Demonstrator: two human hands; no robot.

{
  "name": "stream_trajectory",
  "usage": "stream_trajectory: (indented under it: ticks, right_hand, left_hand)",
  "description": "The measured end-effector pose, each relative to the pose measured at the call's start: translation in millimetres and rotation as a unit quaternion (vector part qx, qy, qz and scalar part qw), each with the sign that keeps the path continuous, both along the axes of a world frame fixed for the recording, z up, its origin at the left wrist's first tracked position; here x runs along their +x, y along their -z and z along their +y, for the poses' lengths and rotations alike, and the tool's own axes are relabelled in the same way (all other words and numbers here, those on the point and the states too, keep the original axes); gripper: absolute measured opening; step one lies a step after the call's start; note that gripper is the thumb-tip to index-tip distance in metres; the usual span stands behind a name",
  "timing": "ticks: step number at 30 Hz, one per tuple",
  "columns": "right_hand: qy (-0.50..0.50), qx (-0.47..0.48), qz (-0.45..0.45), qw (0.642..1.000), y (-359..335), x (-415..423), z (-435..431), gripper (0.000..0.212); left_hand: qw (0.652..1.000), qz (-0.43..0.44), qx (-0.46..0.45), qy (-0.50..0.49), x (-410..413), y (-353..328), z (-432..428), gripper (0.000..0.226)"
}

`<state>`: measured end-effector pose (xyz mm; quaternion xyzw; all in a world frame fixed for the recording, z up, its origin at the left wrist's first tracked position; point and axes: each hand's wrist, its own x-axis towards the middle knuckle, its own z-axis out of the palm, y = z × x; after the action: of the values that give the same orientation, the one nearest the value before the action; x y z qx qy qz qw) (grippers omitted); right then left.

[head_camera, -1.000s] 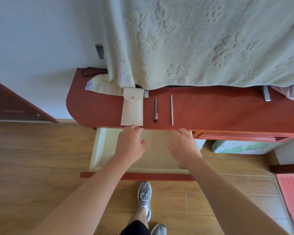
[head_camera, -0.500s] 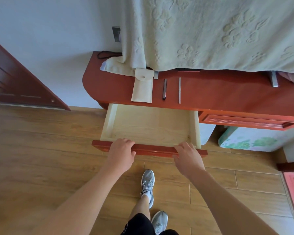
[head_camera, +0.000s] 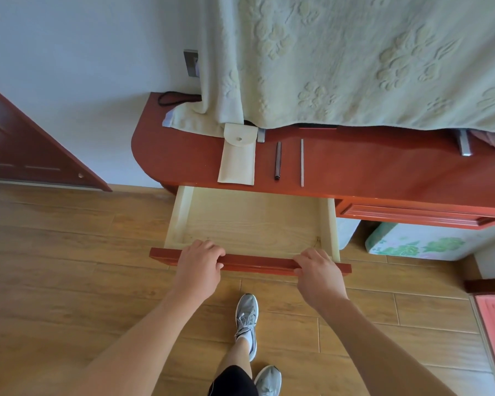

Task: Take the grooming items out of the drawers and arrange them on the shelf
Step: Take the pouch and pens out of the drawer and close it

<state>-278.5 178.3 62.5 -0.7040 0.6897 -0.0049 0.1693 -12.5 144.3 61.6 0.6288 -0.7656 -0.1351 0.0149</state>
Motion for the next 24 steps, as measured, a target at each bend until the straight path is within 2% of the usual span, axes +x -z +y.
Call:
stream_trajectory:
  ticks: [17,19,20,22,24]
  right_hand:
    - [0.029,-0.006,0.01,0.999,0.1,-12.4,-111.8,0.027]
    - [0.032,-0.029,0.02,0.999,-1.5,-14.0,-112.8,0.028]
    - [0.04,-0.043,0.023,0.998,-2.6,-15.3,-113.2,0.037]
    - [0.052,-0.054,0.041,0.996,-5.4,-19.3,-115.1,0.067]
    - [0.039,-0.039,0.068,0.996,-8.9,-23.0,-119.2,0.089]
  left_hand:
    - [0.998,0.033,-0.046,-0.001,-14.6,5.8,-112.8,0.028]
    - [0.996,0.033,-0.077,-0.012,-11.9,4.6,-114.2,0.045]
    - [0.996,0.028,-0.086,-0.021,-9.8,3.7,-116.3,0.059]
    - [0.997,-0.007,-0.074,-0.034,-4.4,0.5,-123.4,0.093]
    - [0.998,-0.049,-0.037,-0.028,1.7,-1.7,-132.0,0.114]
